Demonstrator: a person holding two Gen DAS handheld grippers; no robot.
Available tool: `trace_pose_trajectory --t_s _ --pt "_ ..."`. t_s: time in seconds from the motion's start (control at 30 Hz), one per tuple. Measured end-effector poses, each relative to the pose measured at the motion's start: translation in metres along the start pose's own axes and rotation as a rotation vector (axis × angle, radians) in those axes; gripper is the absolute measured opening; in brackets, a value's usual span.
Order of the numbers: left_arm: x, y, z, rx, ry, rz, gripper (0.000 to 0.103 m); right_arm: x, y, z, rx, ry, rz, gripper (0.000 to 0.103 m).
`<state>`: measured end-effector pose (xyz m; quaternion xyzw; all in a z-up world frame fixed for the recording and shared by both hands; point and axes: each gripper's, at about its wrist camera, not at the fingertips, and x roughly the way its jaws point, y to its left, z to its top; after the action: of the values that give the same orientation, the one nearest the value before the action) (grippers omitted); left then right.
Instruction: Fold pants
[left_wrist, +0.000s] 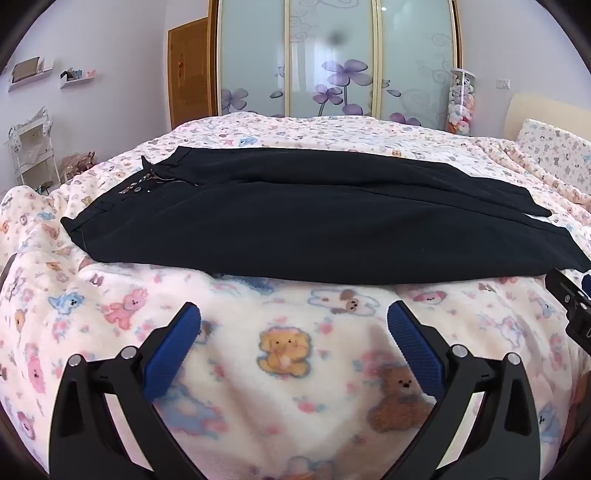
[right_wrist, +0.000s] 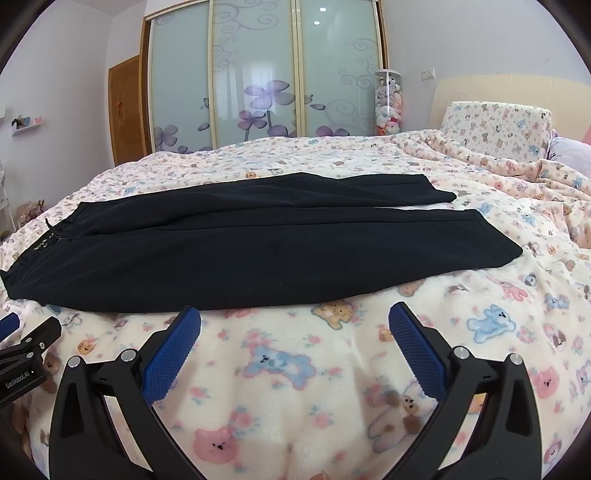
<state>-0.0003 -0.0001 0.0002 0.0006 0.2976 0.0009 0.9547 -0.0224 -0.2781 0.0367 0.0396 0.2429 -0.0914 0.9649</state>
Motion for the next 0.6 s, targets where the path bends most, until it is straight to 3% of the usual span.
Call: trace_pose_trajectory --t_s 0.6 --pt "0.0002 -0.0003 -0.0001 0.003 0.002 -0.002 0.101 -0.0006 0.0006 0.0001 0.000 0.003 -0.001 0.102"
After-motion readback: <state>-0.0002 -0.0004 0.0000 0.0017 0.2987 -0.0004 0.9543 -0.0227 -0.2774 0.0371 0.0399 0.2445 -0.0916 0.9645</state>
